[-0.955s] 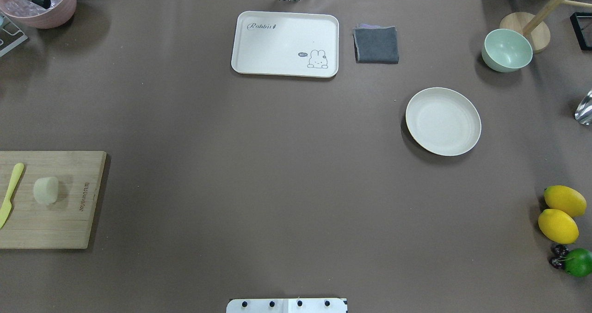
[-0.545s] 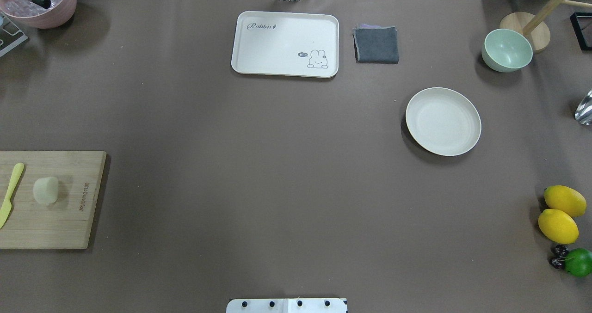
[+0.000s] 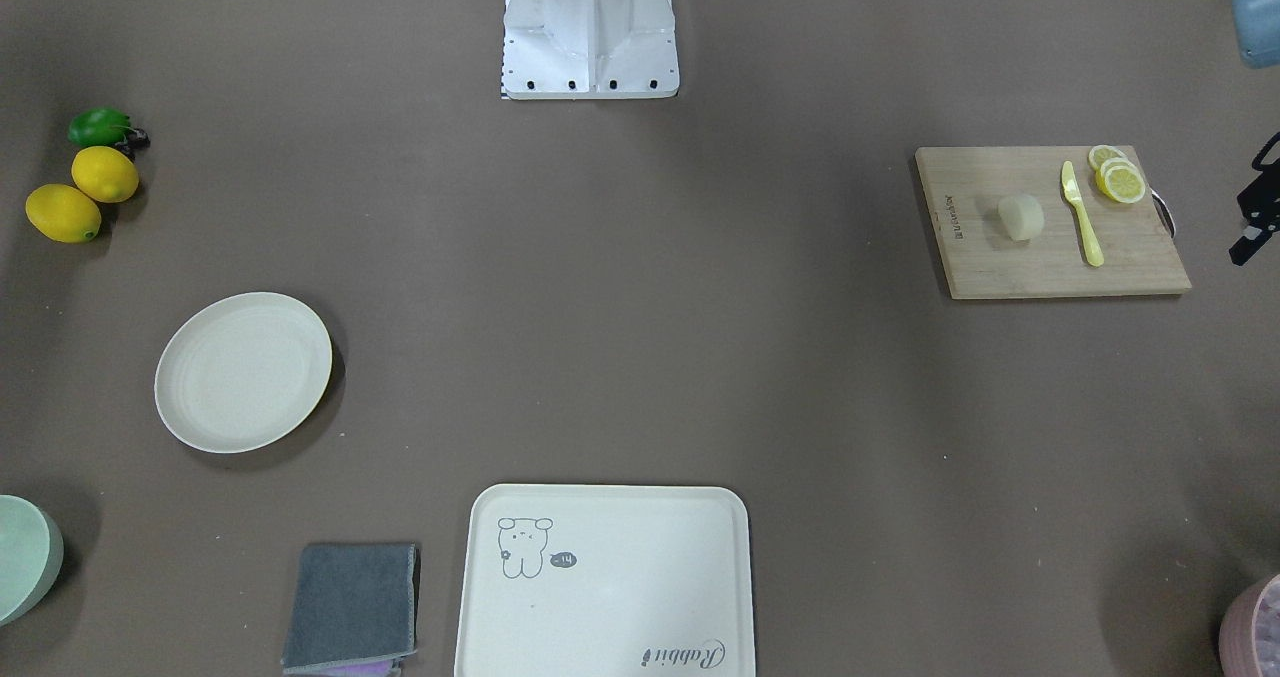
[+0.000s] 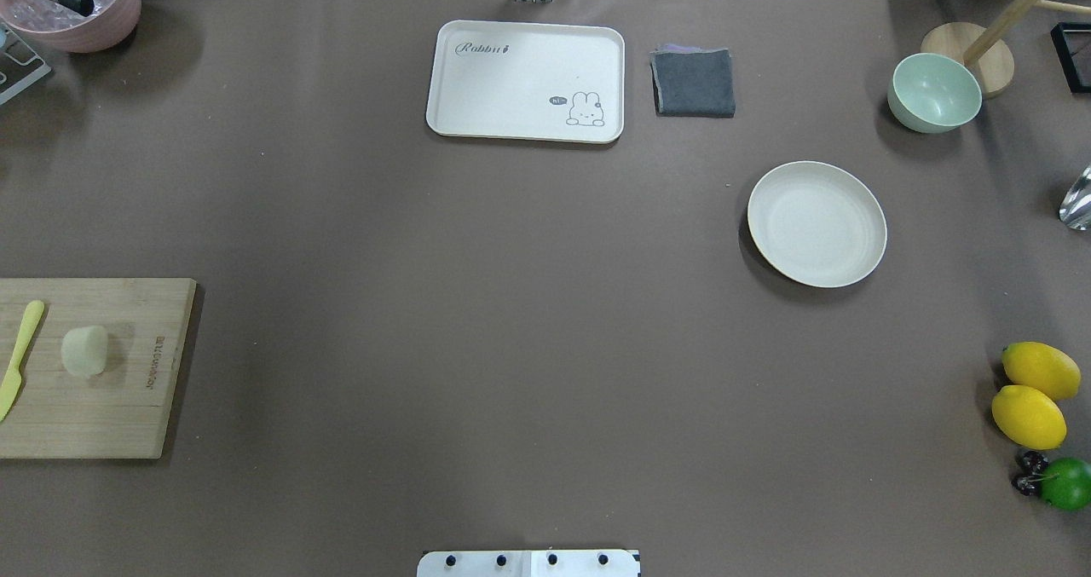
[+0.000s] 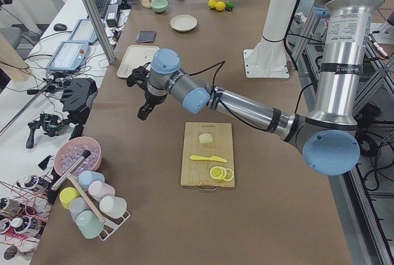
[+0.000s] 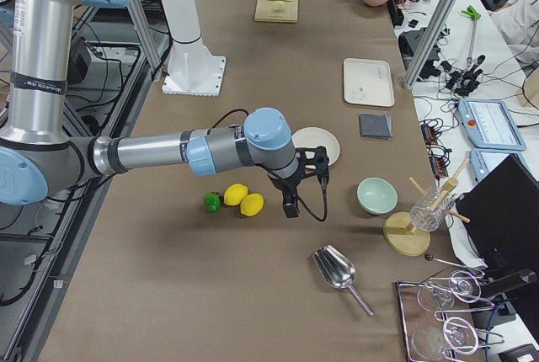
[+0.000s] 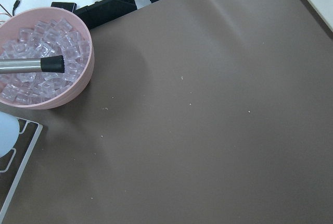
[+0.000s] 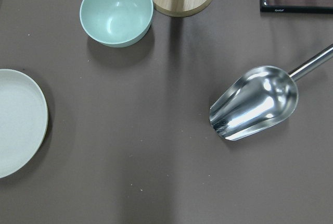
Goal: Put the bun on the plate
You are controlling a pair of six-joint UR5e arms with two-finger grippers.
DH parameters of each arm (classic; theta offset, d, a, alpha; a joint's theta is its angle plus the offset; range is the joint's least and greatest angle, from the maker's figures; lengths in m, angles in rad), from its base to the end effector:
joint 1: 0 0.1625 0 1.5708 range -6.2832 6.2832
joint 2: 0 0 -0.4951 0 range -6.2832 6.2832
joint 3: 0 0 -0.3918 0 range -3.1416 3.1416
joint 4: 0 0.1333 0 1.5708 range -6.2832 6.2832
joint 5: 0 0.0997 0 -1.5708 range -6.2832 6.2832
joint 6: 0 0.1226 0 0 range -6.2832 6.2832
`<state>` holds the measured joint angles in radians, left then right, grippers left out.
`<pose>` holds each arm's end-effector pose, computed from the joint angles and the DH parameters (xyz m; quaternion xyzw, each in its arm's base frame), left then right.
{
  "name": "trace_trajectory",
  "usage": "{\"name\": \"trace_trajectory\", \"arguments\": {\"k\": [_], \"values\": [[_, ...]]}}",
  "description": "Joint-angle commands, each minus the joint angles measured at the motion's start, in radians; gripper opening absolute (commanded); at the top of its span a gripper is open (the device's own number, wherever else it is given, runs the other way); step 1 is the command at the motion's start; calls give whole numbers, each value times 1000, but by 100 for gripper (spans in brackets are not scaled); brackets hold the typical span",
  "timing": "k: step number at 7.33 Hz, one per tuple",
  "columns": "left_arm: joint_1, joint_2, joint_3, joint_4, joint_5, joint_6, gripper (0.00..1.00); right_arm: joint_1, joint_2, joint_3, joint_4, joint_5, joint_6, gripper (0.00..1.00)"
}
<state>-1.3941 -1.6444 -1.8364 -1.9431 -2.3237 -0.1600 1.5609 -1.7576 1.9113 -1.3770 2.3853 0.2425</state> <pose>0.0462 -0.5401 0.5285 0.2616 0.3940 0.1353 0.8706 0.0400 -0.4180 0.6342 0.1084 -0.4070 0.0369 0.9062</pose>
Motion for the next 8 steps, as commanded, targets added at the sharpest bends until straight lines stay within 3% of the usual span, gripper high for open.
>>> {"name": "trace_trajectory", "arguments": {"k": [1,5,8], "values": [[4,8,-3,-3,0,-7,98,-219,21,-21,181,-113,368,99],[4,14,-1,-10,0,-9,98,-534,177,-292,558,-311,801,94],[4,14,3,-10,0,-9,98,-688,205,-310,601,-443,968,81]]}}
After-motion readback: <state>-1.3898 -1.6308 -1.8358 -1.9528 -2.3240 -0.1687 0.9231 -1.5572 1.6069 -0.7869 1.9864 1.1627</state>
